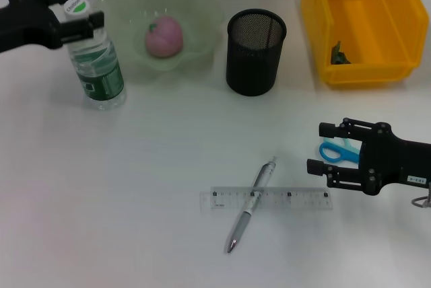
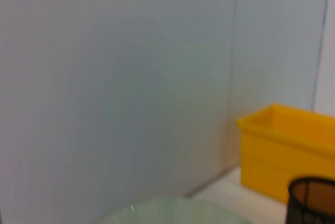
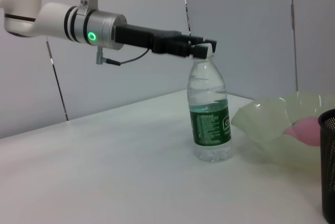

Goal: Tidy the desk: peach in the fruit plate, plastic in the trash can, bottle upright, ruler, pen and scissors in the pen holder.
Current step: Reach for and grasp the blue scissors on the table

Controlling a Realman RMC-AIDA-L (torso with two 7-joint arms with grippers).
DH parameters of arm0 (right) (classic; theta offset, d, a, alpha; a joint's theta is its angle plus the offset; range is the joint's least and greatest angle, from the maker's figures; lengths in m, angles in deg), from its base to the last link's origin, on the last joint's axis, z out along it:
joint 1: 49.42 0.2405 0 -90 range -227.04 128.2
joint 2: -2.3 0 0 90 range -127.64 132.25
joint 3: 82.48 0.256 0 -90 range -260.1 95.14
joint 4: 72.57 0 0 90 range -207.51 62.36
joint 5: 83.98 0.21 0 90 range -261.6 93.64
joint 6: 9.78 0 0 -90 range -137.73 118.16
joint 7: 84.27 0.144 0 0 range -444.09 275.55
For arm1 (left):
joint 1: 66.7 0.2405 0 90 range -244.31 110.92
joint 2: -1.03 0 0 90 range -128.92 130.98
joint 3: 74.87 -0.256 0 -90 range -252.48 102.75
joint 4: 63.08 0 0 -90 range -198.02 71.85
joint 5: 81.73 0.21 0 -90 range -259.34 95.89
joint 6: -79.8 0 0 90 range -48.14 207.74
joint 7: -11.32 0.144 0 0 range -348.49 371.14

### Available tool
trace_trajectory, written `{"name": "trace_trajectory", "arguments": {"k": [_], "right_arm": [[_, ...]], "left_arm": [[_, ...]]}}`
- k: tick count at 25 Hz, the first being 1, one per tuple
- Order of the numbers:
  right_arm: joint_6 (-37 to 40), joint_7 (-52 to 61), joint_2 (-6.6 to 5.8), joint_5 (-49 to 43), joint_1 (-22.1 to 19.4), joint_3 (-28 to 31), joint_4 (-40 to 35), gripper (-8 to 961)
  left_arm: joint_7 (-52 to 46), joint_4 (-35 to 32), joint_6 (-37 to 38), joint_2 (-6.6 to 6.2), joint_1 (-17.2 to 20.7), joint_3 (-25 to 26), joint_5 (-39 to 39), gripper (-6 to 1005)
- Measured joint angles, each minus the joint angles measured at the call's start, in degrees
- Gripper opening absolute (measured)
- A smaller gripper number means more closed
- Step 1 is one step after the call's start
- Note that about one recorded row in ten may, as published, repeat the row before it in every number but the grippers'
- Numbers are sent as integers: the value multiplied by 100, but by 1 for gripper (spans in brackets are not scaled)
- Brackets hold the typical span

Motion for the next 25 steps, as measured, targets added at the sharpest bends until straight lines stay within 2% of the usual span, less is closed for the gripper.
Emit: {"name": "trace_trajectory", "arguments": {"k": [3, 6, 7, 8, 10, 15, 16, 18, 22, 25], "right_arm": [[0, 0, 0, 0, 3, 0, 0, 739], [0, 0, 0, 0, 10, 0, 0, 739], [0, 0, 0, 0, 12, 1, -1, 739], [0, 0, 0, 0, 12, 1, -1, 739], [-4, 0, 0, 0, 23, 0, 0, 739], [-15, 5, 0, 0, 55, 0, -1, 739], [-18, 6, 0, 0, 64, 0, -10, 739], [-19, 6, 0, 0, 66, 0, -15, 739], [-19, 8, 0, 0, 82, 0, -31, 738], [-27, 9, 0, 0, 103, 0, -35, 738]], "left_arm": [[2, 2, 72, 19, 21, 95, -318, 802], [1, 42, 402, 1, 104, 112, -1038, 802], [-17, 120, 790, -35, 145, 112, -1439, 802], [-17, 120, 790, -35, 145, 112, -1439, 802], [-63, 378, 1497, -88, 156, 110, -1875, 802], [5, 855, 2207, -109, 92, 74, -1996, 802], [304, 1231, 2539, -63, 73, 59, -1989, 801], [539, 1456, 2694, -25, 86, 41, -1972, 801], [1033, 1753, 2834, 60, 186, -74, -1911, 801], [1974, 2052, 2770, 192, 395, -416, -1882, 801]]}}
